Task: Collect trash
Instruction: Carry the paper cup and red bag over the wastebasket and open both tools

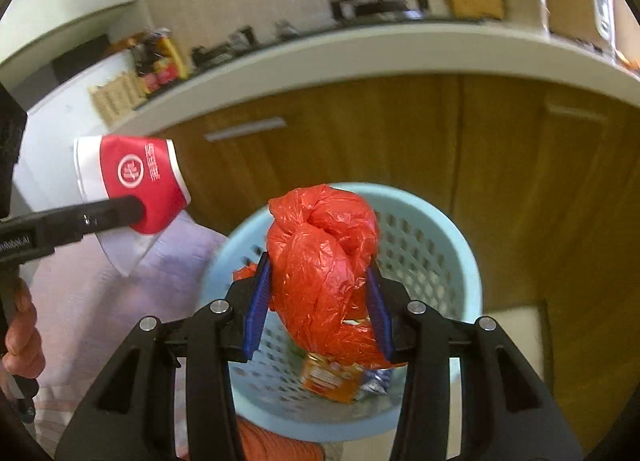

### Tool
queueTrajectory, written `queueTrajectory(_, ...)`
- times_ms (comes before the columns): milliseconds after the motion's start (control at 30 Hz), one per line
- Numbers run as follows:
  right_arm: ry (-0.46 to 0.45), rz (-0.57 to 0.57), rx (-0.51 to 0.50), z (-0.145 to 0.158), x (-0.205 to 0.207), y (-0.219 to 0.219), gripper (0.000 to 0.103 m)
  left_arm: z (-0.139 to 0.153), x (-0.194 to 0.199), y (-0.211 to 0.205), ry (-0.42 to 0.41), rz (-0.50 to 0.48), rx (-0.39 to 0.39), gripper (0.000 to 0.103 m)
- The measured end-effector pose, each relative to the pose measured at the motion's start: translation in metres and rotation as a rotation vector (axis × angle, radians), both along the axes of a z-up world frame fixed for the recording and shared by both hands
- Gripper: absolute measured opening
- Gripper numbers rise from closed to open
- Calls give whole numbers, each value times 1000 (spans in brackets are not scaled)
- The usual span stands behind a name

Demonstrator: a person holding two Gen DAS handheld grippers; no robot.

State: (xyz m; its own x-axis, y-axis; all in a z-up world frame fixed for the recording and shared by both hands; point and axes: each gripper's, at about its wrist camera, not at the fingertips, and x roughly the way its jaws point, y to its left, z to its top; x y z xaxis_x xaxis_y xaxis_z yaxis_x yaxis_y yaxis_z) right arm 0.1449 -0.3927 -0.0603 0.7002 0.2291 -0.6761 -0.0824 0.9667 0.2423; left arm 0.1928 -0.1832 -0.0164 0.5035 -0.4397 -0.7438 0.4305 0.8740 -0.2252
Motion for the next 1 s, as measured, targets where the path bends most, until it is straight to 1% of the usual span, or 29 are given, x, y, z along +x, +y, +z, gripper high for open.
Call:
queueTrajectory(67,32,-24,16,-8,6,-6,45,-8,8,-11,23,-6,8,28)
queueTrajectory(167,57,-47,34,-14,12,-12,49,-18,18,-23,42,-8,21,28)
queueTrajectory(300,61,-66,56,-19,13,-19,53,-27,28,-33,57,-10,24,28)
queueTrajectory(333,63,-70,67,-21,12,-23,55,-30,31,-35,61,-10,23,28)
queueTrajectory(400,68,-74,73,-21,19,-21,55,-34,36,-39,69,-7,27,29)
queueTrajectory(433,71,-79,73,-23,18,-23,55,-38,38,-40,67,7,41,31)
queueTrajectory(500,72,-80,76,-23,16,-27,55,-42,41,-41,58,28,56,55)
queueTrajectory(533,73,-79,78,-23,17,-27,55,-45,42,-41,55,34,59,58)
queueTrajectory(633,75,-81,82,-24,15,-29,55,-52,42,-34,75,34,56,59)
queueTrajectory(733,75,-75,89,-22,11,-26,55,-51,38,-25,79,30,42,59)
queueTrajectory(833,47,-56,59,-10,4,-15,55,-40,24,-11,43,24,32,60)
queueTrajectory(933,9,-40,16,7,-6,2,55,-23,-1,13,-25,40,21,62)
queueTrajectory(1000,-15,-33,-2,16,-13,11,58,-13,-17,26,-64,55,11,63)
